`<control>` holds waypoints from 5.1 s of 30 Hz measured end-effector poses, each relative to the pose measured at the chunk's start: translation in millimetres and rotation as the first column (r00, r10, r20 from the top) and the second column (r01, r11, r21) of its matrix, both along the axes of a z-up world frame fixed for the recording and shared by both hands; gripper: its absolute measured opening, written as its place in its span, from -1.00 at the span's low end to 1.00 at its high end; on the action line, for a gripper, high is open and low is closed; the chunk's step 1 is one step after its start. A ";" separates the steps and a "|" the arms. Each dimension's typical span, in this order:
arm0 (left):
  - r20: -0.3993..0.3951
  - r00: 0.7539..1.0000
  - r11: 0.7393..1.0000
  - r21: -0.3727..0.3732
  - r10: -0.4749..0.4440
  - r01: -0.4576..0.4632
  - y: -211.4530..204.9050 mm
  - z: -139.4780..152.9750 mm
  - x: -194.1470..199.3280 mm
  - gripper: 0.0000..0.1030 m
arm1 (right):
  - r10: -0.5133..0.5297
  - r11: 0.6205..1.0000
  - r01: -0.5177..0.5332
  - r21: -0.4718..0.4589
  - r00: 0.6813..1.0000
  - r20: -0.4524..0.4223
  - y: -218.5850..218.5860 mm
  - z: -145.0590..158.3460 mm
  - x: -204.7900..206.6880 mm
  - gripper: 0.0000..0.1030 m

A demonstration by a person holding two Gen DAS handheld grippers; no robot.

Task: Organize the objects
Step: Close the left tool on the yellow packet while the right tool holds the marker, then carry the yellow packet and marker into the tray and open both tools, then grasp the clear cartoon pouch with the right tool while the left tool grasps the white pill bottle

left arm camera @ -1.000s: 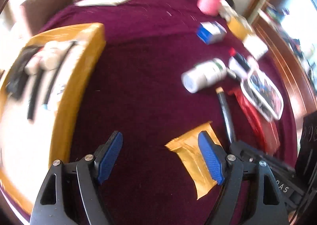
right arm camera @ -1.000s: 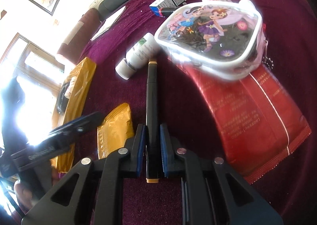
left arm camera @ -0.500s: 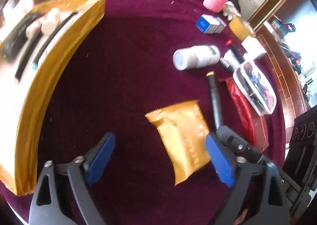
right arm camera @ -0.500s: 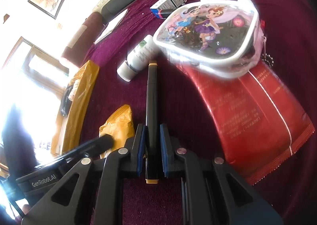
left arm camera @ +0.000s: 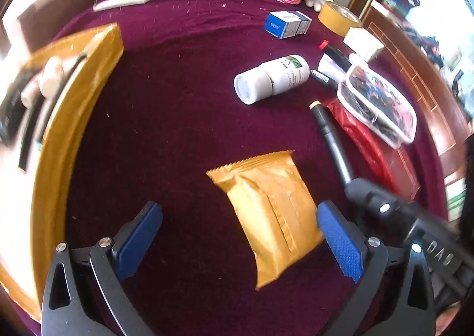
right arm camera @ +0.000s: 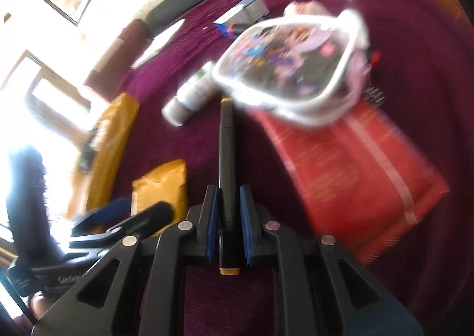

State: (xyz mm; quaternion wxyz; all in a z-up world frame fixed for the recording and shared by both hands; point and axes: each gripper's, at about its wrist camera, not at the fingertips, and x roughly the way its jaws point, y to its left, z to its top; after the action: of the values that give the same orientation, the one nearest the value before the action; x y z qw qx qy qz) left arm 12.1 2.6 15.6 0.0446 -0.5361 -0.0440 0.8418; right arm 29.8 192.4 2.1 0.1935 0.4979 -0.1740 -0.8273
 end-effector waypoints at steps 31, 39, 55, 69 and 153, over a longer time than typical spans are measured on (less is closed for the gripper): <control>-0.215 0.976 0.984 0.164 -0.036 0.073 -141.9 95.4 50.3 -0.36 | 0.032 0.989 -0.024 0.146 0.998 -0.055 -48.9 41.2 7.3 -0.77; -0.199 0.977 0.997 0.019 0.073 -0.070 -229.2 100.5 21.8 -0.36 | 0.194 0.981 -0.193 0.017 0.977 -0.089 -126.3 93.6 17.3 -0.76; -0.037 0.989 0.989 -0.033 0.144 -0.145 -298.6 27.1 -28.1 -0.36 | 0.295 0.956 -0.291 -0.046 0.942 0.160 -296.4 35.1 -39.3 -0.75; -0.026 0.971 0.969 0.065 0.239 -0.237 -328.7 29.5 -15.3 0.00 | 0.274 0.949 -0.292 0.122 0.950 0.147 -335.5 24.2 -38.6 -0.74; -0.157 0.883 0.867 -0.328 -0.442 0.375 37.5 22.9 -103.5 0.40 | 0.035 0.985 -0.029 0.173 0.999 -0.027 -18.6 5.5 31.4 -0.43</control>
State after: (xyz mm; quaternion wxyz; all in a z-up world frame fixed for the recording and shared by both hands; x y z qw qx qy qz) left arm -91.4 40.1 38.5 0.1490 -0.4342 0.1996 0.8657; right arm 61.2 173.8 7.6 0.1656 0.5030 -0.0909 -0.8434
